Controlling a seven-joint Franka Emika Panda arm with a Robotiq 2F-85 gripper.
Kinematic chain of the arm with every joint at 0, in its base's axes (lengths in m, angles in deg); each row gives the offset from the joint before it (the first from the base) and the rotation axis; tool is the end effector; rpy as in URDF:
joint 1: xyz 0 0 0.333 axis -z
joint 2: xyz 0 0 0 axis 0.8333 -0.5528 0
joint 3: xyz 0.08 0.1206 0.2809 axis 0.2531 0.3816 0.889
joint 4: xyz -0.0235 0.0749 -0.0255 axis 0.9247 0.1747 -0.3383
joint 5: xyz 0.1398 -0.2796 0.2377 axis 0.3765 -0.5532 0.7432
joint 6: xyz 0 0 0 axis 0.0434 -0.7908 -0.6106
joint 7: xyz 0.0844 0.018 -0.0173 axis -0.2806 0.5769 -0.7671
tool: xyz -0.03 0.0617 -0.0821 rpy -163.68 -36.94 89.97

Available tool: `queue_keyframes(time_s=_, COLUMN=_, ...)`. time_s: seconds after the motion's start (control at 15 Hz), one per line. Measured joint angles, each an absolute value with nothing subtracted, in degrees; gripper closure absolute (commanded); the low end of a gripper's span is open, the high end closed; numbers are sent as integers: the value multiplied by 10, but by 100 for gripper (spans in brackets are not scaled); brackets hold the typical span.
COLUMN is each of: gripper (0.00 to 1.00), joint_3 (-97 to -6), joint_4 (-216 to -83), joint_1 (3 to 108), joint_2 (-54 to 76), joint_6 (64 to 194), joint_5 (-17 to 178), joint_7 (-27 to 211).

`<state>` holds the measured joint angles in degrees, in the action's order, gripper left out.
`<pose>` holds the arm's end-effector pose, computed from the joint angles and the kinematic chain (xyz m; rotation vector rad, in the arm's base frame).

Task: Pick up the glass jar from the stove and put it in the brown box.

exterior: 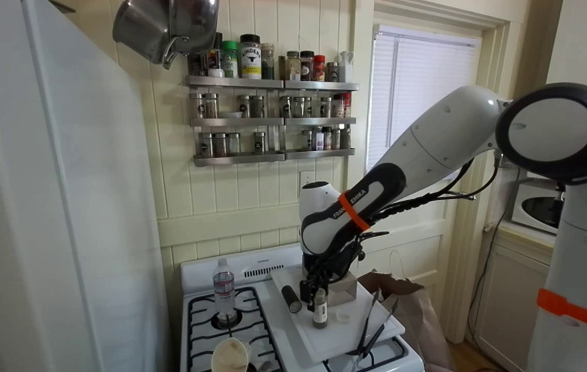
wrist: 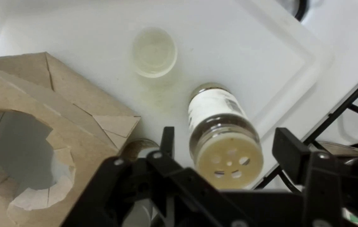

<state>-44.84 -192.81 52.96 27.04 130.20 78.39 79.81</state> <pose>0.4948 0.0533 0.3226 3.0400 0.4736 -0.0014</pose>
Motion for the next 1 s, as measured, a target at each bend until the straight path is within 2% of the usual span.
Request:
queue_keyframes(time_s=0.2, gripper=74, joint_3=-449, joint_4=-1922, joint_1=530, joint_2=261, joint_6=1302, joint_5=784, joint_7=798)
queue_keyframes(time_s=0.6, gripper=75, joint_3=-440, joint_4=-1919, joint_1=526, joint_2=282, joint_6=1283, joint_5=784, joint_7=798)
queue_keyframes(time_s=1.0, gripper=75, joint_3=-433, joint_4=-1918, joint_1=516, joint_2=421, joint_6=1196, joint_5=808, joint_7=800)
